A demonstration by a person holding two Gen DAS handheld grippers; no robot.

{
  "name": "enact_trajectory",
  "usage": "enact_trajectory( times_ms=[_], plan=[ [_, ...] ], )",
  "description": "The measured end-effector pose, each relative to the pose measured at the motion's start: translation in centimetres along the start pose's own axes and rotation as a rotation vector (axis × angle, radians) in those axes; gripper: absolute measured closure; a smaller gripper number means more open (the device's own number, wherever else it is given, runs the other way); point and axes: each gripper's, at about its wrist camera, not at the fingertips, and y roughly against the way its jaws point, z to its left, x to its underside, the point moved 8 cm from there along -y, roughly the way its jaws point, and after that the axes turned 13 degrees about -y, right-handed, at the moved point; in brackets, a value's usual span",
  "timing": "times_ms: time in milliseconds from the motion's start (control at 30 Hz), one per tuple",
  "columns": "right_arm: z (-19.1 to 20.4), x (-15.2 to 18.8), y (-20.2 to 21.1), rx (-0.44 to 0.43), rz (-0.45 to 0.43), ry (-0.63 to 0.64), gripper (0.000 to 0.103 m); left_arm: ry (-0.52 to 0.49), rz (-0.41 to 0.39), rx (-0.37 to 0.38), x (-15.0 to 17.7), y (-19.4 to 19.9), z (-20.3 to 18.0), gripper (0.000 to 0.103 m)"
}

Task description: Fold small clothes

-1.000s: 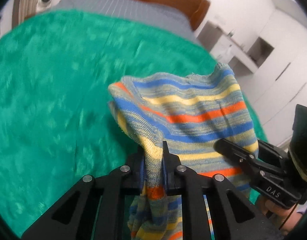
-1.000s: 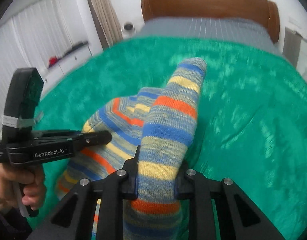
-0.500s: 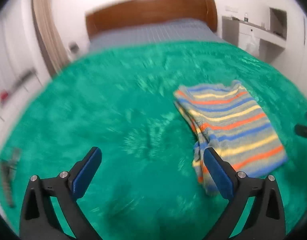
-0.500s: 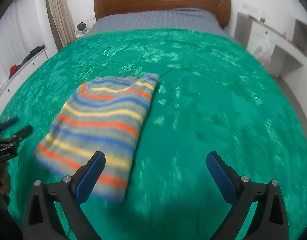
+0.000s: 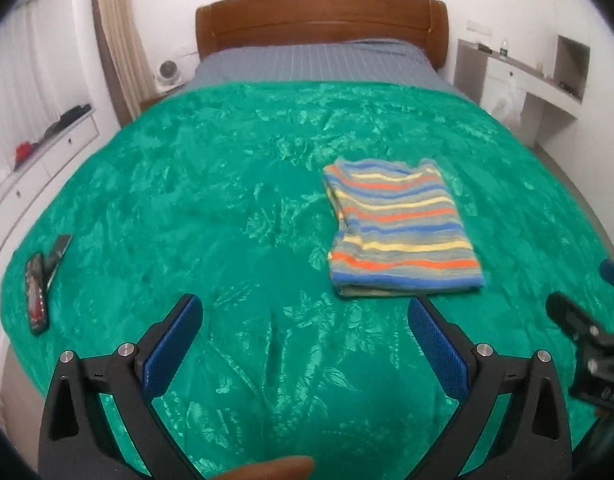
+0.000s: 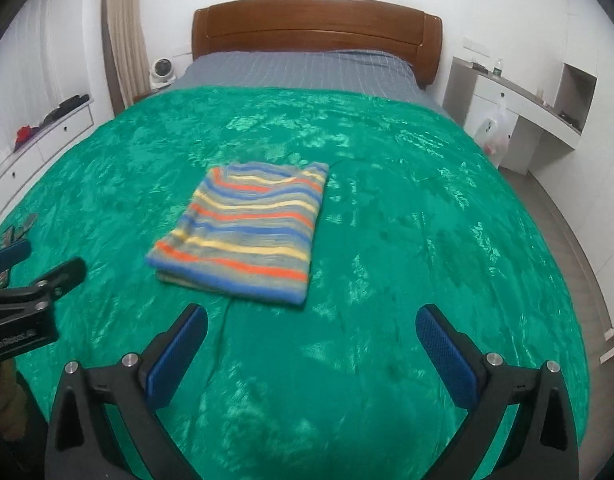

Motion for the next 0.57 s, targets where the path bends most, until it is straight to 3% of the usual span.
enact_trajectory(
  times_ms=[167, 433, 567],
  plan=[
    [-0.2, 0.1, 1.9, 0.016, -0.024, 0.016, 0.000, -0.034, -0.027, -0.021, -0.7, 1.3, -1.0, 0.000],
    [-1.8, 0.9, 2.2, 0.027, -0.001, -0.022, 0.000, -0.009, -0.061, 0.088, -0.7, 2.2, -2.2, 0.000],
    [-1.7, 1.0, 2.3, 0.022, 0.000, -0.020, 0.000, -0.030, -0.063, 0.078, -0.8, 2.2, -2.8, 0.000]
  ],
)
